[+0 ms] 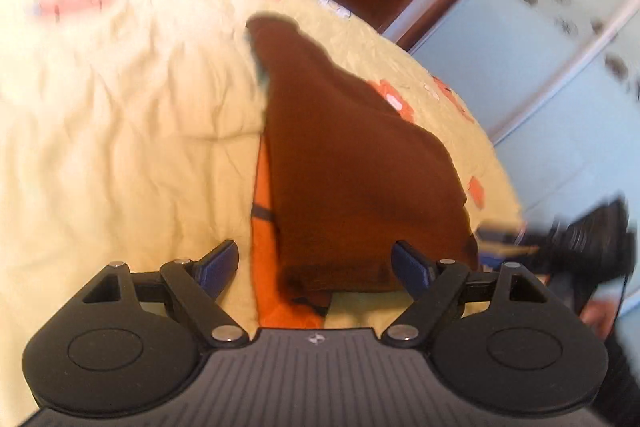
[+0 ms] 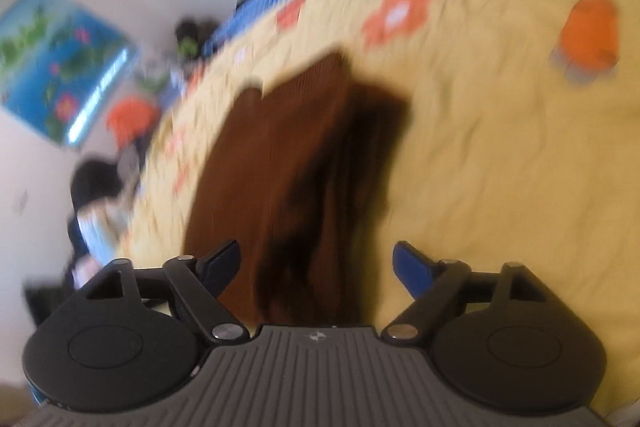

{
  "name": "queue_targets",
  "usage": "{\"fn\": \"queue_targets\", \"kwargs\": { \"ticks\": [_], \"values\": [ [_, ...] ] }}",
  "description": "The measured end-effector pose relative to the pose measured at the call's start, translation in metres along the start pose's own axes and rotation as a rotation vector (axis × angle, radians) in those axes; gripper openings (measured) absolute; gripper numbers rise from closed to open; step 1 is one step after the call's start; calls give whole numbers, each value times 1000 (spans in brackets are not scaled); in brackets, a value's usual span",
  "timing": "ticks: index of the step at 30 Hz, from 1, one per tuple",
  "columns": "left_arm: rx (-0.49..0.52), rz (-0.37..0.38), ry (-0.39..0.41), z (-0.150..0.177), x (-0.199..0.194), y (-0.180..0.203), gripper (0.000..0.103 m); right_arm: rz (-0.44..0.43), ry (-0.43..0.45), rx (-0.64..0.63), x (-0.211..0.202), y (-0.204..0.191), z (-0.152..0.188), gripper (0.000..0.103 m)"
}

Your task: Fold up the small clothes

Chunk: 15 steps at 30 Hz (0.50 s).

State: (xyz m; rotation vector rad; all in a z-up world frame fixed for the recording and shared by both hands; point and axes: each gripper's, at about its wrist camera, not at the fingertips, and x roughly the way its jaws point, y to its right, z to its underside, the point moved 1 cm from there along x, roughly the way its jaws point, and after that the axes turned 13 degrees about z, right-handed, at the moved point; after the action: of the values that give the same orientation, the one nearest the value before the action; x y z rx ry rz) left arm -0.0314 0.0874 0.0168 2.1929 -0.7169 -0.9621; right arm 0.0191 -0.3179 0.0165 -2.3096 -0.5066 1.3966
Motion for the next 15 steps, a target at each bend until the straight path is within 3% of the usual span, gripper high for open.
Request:
{"fn": "queue_targets", "kwargs": {
  "ticks": [1,2,3,5,7,9,11,12,13,15],
  "values": [
    [-20,22,-23,-3,8,0,51,17,-8,-38,5,-7,6,66],
    [-47,35,-59,-5,16,0,34,35,-5,-85,8,-15,10,38],
    [-58,19,-78,-5,20,0,24,54,-19,-121,11,-21,11,29],
    [6,-13,-96,-6,16,6,19,67,-1,-174,5,-22,13,22],
    [51,-33,-117,-2,9,6,19,61,2,-149,-2,-4,13,19],
    [84,-40,-116,-1,8,3,21,5,0,-83,12,-5,2,19],
    [120,-36,-87,2,-2,6,27,-1,-4,-101,17,-18,-3,38],
    [149,-45,-64,4,-6,9,35,12,-11,-115,16,-24,-8,45],
    [180,-64,-36,5,-8,13,50,56,12,-115,9,-28,-16,61],
    [244,-89,28,10,-13,21,65,93,132,-105,-8,-38,-35,66]
  ]
}}
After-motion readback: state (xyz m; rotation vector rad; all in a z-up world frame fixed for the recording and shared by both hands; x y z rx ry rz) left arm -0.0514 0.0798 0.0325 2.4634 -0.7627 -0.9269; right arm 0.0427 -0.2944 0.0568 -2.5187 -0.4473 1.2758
